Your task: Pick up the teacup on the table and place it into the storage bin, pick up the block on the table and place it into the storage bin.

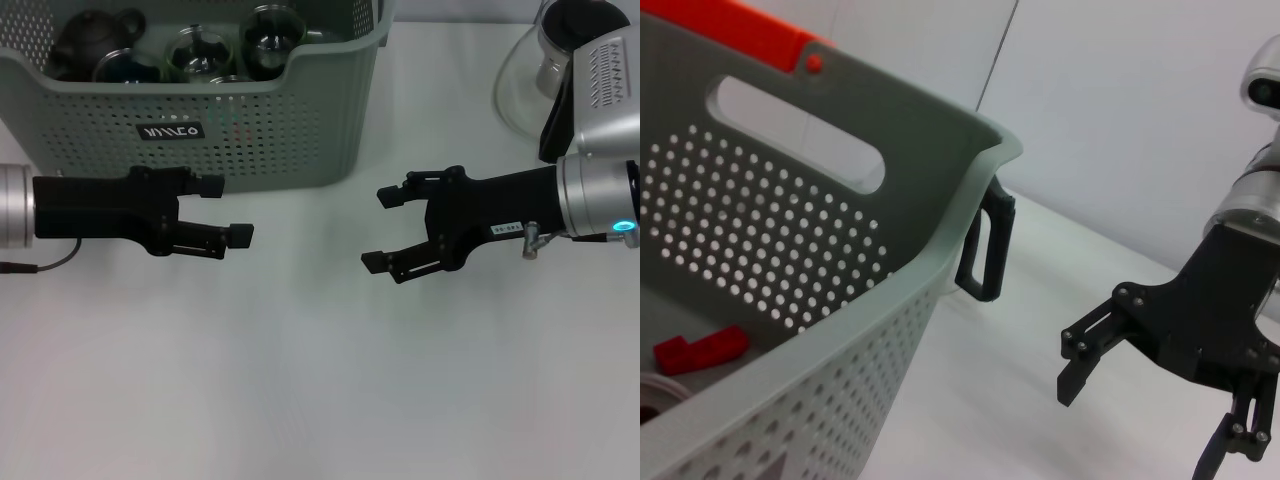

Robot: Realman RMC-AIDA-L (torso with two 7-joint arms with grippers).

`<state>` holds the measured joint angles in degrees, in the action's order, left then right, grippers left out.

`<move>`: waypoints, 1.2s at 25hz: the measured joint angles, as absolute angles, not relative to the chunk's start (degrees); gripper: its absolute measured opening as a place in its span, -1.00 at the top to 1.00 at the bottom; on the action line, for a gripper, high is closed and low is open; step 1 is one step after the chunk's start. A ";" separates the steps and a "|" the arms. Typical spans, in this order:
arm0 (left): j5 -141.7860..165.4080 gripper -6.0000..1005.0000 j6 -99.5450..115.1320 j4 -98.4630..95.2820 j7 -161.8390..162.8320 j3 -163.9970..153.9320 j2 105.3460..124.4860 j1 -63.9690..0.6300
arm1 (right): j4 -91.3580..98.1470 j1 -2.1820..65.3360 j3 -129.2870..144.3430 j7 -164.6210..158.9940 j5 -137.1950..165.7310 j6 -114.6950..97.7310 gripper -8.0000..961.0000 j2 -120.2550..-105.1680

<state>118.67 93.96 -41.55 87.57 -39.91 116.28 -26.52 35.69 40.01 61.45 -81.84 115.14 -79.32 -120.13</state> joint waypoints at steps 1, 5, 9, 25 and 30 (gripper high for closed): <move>118.80 -0.89 93.61 -41.42 87.22 -39.91 116.28 -26.56 | 35.65 40.07 61.51 -81.83 115.14 -79.25 -0.97 -120.15; 118.88 -0.89 92.64 -41.23 86.30 -39.91 116.35 -26.55 | 35.58 40.35 61.68 -81.63 115.14 -79.04 -0.97 -120.25; 118.91 -0.89 91.91 -41.24 86.22 -39.91 116.37 -26.63 | 34.78 40.95 61.72 -80.50 114.88 -78.85 -0.97 -120.25; 118.92 -0.90 91.05 -41.14 86.13 -39.82 116.41 -26.62 | 34.71 41.56 61.92 -74.69 109.46 -78.46 -0.97 -120.18; 118.92 -0.90 91.02 -41.13 86.18 -39.86 116.52 -26.59 | 34.63 41.79 62.07 -74.67 109.65 -78.32 -0.97 -120.23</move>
